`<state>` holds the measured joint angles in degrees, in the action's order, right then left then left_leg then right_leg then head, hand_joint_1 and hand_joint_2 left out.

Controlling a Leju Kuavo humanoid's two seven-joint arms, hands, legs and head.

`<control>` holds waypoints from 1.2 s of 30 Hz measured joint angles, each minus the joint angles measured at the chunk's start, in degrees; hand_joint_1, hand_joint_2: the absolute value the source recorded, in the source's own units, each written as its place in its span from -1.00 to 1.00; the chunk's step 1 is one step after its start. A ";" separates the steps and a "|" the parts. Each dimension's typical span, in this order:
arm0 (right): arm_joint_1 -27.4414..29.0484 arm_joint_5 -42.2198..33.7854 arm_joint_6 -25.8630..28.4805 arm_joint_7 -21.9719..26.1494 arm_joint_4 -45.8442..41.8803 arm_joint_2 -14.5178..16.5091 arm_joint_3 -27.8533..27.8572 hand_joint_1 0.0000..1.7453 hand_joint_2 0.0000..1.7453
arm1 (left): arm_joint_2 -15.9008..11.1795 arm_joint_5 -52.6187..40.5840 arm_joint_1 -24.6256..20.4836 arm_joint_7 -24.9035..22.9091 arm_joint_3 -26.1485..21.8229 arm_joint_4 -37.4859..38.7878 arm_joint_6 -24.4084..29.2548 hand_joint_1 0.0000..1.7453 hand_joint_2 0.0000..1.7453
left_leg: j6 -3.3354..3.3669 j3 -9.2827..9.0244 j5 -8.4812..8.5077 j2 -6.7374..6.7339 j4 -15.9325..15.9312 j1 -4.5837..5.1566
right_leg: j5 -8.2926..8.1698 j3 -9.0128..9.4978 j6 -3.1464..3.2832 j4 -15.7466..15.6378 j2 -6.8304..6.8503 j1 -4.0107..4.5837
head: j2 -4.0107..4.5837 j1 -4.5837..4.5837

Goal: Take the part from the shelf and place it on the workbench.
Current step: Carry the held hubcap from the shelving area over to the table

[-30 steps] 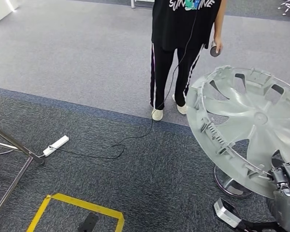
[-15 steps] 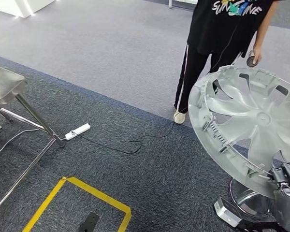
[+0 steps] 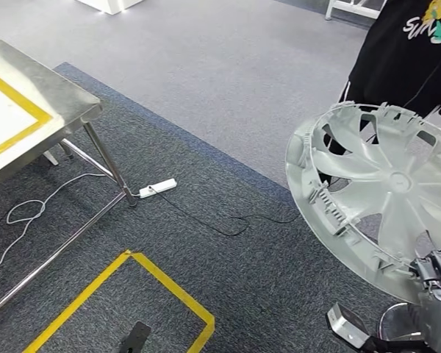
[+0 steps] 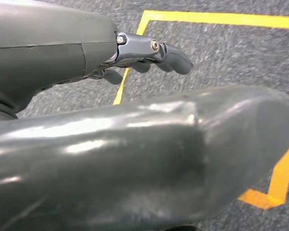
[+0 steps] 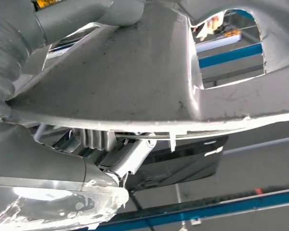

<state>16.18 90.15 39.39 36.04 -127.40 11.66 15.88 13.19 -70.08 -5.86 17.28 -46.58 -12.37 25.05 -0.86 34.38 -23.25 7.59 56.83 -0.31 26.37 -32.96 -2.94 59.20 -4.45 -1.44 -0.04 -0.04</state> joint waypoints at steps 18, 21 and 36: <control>-3.29 0.04 0.00 1.56 1.32 -0.01 0.34 1.00 1.00 | -0.34 1.01 0.09 0.16 -0.03 0.00 -0.33 -1.00 -1.00 | 1.61 0.02 -0.29 -9.34 0.14 0.88 | 2.24 0.88 0.06 1.00 9.65 1.35 | -0.01 0.39; -3.26 -0.02 0.00 1.49 1.33 0.01 0.44 1.00 1.00 | -0.28 0.99 -0.11 0.16 -0.04 0.00 -0.33 -1.00 -1.00 | 2.19 -0.06 -0.16 -7.17 0.02 0.50 | 7.03 -3.93 -0.52 10.99 5.30 1.13 | -0.01 -0.07; -3.29 0.03 0.02 1.49 1.53 0.01 0.86 1.00 1.00 | -0.39 1.02 0.17 0.12 -0.04 0.00 -0.35 -1.00 -1.00 | -0.90 5.68 -5.09 -5.87 10.17 0.39 | 0.13 0.06 1.97 -0.11 3.95 0.38 | 0.00 0.65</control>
<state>12.89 90.18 39.41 37.53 -125.87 11.67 16.74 12.80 -69.06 -5.68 17.40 -46.62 -12.37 24.70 -1.76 40.06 -28.34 1.72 67.00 0.08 26.50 -32.89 -0.97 59.09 -0.50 -1.06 -0.04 0.60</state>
